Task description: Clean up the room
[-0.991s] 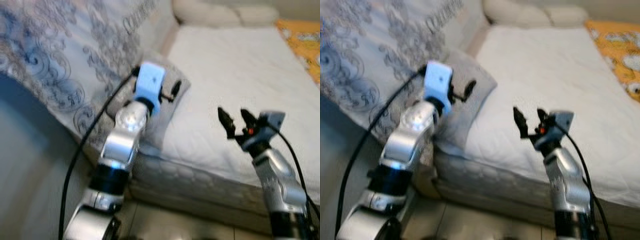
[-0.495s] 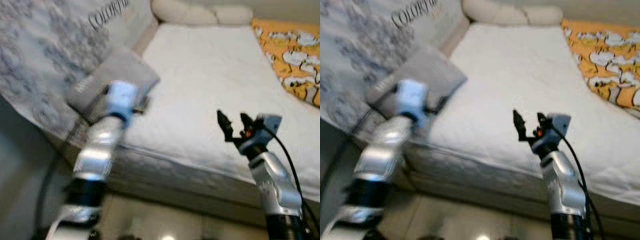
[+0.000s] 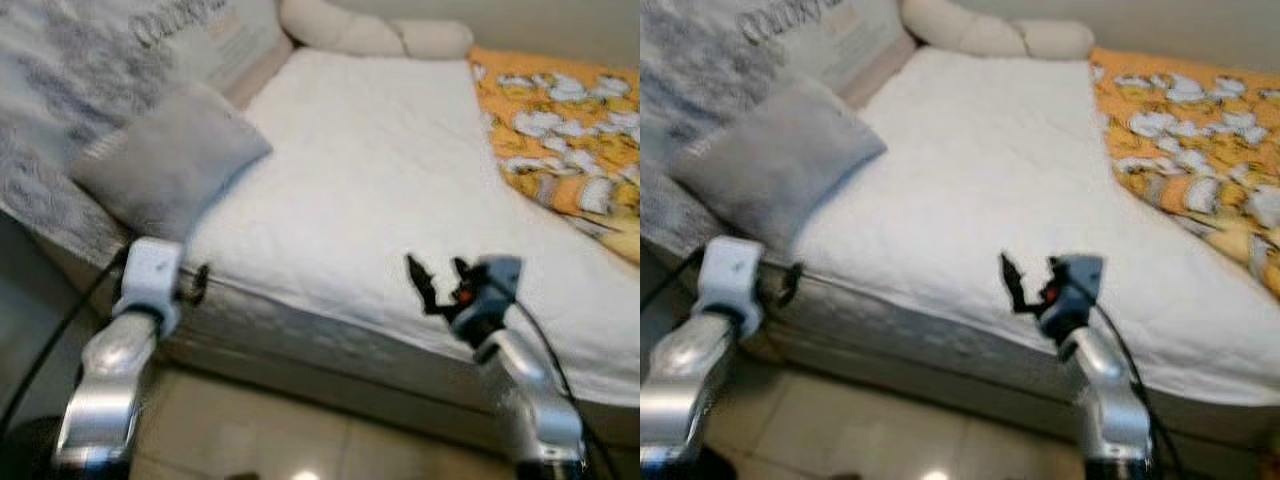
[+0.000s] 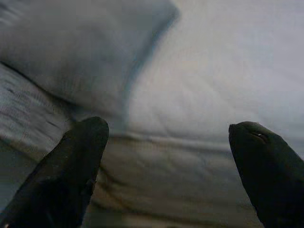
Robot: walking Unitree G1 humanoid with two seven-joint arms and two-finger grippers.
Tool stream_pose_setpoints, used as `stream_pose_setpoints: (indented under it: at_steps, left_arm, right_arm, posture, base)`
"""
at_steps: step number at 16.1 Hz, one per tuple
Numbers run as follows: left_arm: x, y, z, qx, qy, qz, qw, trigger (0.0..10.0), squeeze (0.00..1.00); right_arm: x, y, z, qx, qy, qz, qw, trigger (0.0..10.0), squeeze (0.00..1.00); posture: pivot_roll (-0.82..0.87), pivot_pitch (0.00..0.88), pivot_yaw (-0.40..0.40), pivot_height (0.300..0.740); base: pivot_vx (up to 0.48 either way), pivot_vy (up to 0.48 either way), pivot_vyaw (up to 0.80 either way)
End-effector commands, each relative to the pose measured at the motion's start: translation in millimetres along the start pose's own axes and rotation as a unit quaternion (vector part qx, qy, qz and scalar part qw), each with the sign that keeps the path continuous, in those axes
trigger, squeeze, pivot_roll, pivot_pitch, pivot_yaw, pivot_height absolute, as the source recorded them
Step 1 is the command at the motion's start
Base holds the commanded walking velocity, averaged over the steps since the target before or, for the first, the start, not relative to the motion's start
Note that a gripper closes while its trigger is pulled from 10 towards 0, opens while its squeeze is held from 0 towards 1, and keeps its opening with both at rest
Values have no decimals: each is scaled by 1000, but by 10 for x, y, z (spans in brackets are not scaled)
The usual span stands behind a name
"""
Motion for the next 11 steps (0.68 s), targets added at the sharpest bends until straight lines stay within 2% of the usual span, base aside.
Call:
stream_pose_setpoints:
  at_steps: [1, 3, 6, 9, 11]
  left_arm:
    - [86, 58, 14, -13, 11, 2, 1000, 10000, 945]
    - [94, 11, 2, 8, 12, 10, 1000, 10000, 941]
    - [97, 98, -34, 6, 11, 7, 1000, 10000, 941]
    - [113, 92, -24, 10, 13, 2, 1000, 10000, 945]
    - [104, 113, -9, 11, 11, 3, 1000, 10000, 941]
  right_arm:
    - [36, 17, 0, -7, 1, -13, 1000, 10000, 0]
    - [-3, -3, 0, -18, 0, -14, 1000, 10000, 0]
    - [-73, 64, -8, -51, -18, -12, 998, 10000, 0]
    - [-40, 39, -5, -46, -14, -10, 999, 10000, 0]
    - [-35, 98, -18, -51, -16, -17, 998, 10000, 0]
  posture:
    - [-22, 0, 26, 740]
    - [-24, 0, 32, 740]
    - [-2, 0, 19, 740]
    - [-25, 0, 30, 740]
    - [-28, 0, 31, 740]
  base:
    - [0, -439, 0]
    - [0, -441, 0]
    - [0, -439, 0]
    - [0, -440, 0]
    - [0, -439, 0]
Point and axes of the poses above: a point about 5 cm out from each wrist's last joint towards the gripper, its own z axis pointing out of the wrist towards the gripper, its own x axis along the axis of the wrist's last joint, y = z × x, the point moved 5 cm from there along z, pointing out of the wrist towards the gripper, and after that the axes turned 8 degrees about -z, right-handed, at the moved point
